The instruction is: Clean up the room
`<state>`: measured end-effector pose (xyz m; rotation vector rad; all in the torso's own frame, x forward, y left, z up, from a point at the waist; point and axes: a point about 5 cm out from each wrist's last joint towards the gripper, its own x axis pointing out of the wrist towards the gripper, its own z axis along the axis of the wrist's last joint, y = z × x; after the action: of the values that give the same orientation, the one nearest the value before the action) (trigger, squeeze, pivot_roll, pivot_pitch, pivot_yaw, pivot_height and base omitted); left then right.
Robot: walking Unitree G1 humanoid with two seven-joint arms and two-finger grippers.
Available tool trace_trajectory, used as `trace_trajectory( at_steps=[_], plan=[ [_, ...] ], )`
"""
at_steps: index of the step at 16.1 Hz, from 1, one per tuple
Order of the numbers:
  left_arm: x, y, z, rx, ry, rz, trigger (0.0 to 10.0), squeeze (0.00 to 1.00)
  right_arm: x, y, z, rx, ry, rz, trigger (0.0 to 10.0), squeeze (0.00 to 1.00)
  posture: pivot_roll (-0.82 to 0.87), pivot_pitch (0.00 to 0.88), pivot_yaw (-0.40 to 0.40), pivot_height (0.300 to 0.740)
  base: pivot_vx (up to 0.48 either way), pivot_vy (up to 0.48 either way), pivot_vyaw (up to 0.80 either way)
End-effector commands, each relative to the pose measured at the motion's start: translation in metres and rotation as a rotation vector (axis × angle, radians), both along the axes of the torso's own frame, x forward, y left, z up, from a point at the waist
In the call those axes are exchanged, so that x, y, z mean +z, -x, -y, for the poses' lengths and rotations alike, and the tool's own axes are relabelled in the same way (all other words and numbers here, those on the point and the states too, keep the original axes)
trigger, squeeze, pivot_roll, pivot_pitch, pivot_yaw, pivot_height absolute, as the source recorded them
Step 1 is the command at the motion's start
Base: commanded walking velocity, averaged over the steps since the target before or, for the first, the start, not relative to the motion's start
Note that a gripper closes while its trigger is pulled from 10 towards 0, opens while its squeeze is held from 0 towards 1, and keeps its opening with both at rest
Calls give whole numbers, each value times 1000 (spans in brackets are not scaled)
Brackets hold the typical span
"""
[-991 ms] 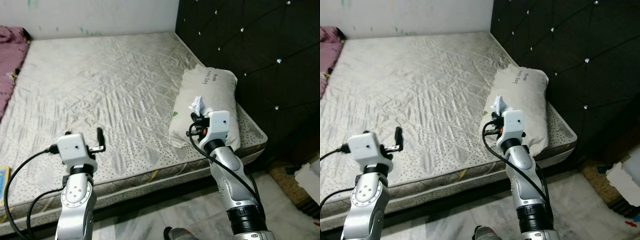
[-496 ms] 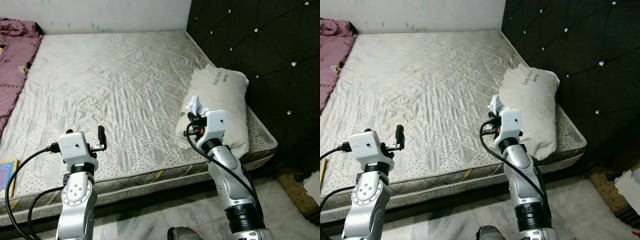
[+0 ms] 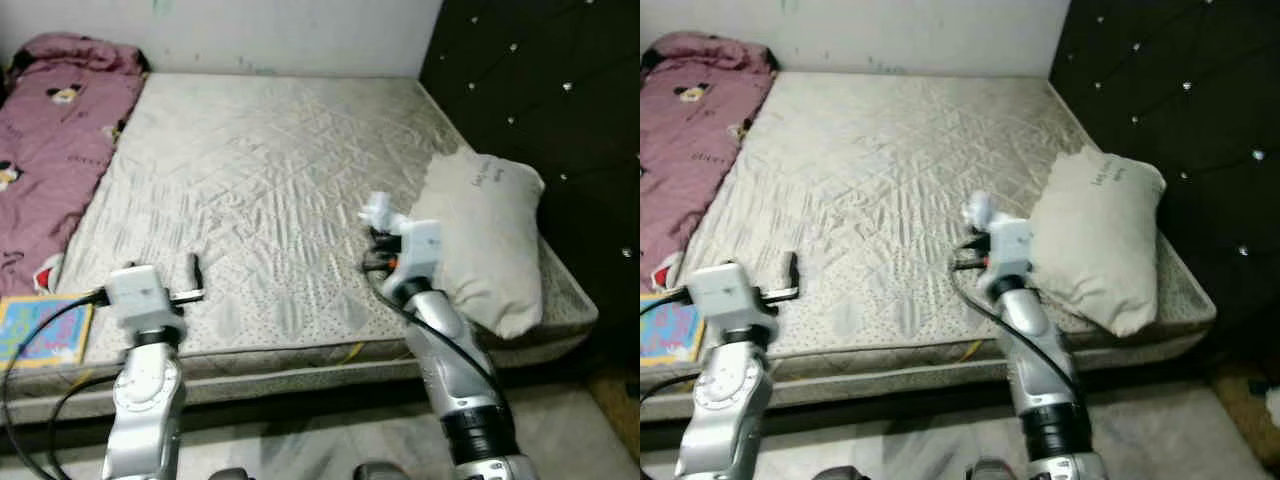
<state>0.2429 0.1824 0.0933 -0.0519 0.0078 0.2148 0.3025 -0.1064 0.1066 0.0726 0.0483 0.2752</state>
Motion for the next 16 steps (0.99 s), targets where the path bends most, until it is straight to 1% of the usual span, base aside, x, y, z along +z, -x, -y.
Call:
trace_trajectory(
  at_steps=[1,3,4,6,7,8,9,10,11,12,13,16],
  plan=[
    [1,-3,11,-32,18,0,10000,0,1,-2,13,-36,13,4,10000,0,-47,6,-24,740,0,480,0],
    [2,-4,11,-29,17,10,10000,0,1,-3,14,-41,11,-7,10000,0,-48,7,-24,740,0,461,0],
    [3,-4,11,-22,0,14,10000,0,-1,-3,14,-41,19,-18,10000,0,-51,5,-27,740,0,0,0],
    [3,-4,11,-28,11,26,10000,0,-2,-4,15,-52,62,-22,10000,0,-51,4,-27,740,0,0,0],
    [5,-4,13,-35,-9,32,10000,0,-3,-4,12,-32,83,-31,10000,0,-51,4,-27,740,0,0,0],
    [4,-4,12,-26,-3,28,10000,0,-2,-4,11,-36,100,-24,10000,0,-51,2,-26,740,0,0,0],
    [3,-3,10,-32,29,26,10000,0,1,-5,10,-36,125,7,10000,0,-50,1,-26,740,0,0,0],
    [3,-2,9,-45,51,26,10000,0,4,-5,7,-4,136,45,10000,0,-49,2,-26,740,0,0,0],
    [3,-1,6,-31,36,26,10000,0,7,-6,3,16,103,50,10000,0,-49,3,-24,740,0,0,0],
    [3,-2,7,-47,42,29,10000,0,10,-8,2,21,110,59,10000,0,-48,5,-22,740,0,480,0],
    [4,-2,7,-54,40,32,10000,0,10,-11,2,-5,114,40,10000,0,-46,7,-23,740,0,480,0],
    [4,-1,8,-57,63,37,10000,0,5,-9,3,14,59,12,10000,0,-41,11,-24,740,0,480,0]
  ],
)
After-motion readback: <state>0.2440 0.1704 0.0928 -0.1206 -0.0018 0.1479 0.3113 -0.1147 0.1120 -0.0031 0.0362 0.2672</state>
